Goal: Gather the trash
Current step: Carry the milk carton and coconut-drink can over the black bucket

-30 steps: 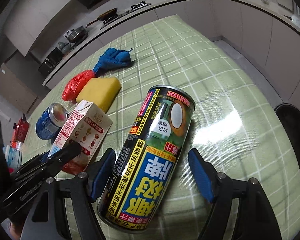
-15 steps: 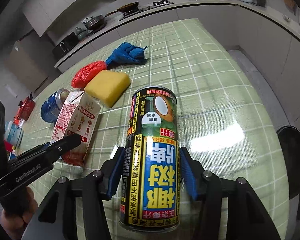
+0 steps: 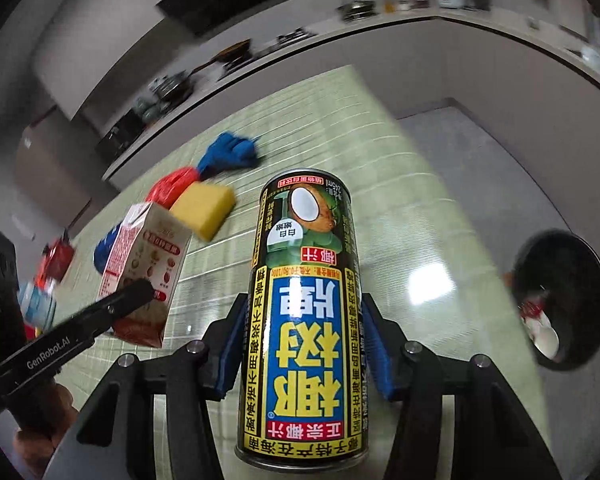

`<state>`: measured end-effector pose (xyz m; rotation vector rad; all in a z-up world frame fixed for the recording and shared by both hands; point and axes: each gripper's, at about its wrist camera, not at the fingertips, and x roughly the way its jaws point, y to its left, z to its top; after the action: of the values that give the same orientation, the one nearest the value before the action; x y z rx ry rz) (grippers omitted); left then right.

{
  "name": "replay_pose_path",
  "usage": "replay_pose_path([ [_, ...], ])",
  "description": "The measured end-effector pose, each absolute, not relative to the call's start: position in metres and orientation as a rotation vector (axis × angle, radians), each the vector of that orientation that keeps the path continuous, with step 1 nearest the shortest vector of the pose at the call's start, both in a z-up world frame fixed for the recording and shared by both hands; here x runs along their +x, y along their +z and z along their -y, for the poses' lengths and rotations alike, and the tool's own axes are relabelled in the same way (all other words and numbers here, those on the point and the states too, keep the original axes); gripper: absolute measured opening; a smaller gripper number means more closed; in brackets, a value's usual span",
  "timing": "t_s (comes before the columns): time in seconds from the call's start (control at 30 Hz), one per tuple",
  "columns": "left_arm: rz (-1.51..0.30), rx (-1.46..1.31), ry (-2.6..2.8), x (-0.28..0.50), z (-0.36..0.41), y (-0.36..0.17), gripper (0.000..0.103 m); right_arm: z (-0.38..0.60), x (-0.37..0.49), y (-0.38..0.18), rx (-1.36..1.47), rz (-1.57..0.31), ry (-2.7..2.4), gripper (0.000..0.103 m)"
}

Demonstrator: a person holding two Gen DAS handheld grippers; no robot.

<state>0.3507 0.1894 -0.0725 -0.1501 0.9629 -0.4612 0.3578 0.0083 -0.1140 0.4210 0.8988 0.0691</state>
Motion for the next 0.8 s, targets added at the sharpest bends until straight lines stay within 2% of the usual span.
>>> replay_pose_path([
  [0.2,-0.961,-0.14,-0.58,0.338,-0.126,-0.057,0.024,0.068,0.309,-0.099,0.479,-0.849,-0.085,0.055],
  [0.43,-1.008,-0.089,-0.687,0.325,0.005,-0.06,0.024,0.191,0.273,-0.118,0.531,-0.836,-0.216,0.055],
  [0.6,-1.132,-0.114,-0.657,0.323,0.111,-0.097,0.025,0.281,0.28,-0.161,0.537,-0.923,-0.194,0.055],
  [0.8,-1.266,-0.133,-0.531,0.335,0.182,-0.166,0.024,0.337,0.303,-0.223,0.526,-1.059,-0.128,0.055],
])
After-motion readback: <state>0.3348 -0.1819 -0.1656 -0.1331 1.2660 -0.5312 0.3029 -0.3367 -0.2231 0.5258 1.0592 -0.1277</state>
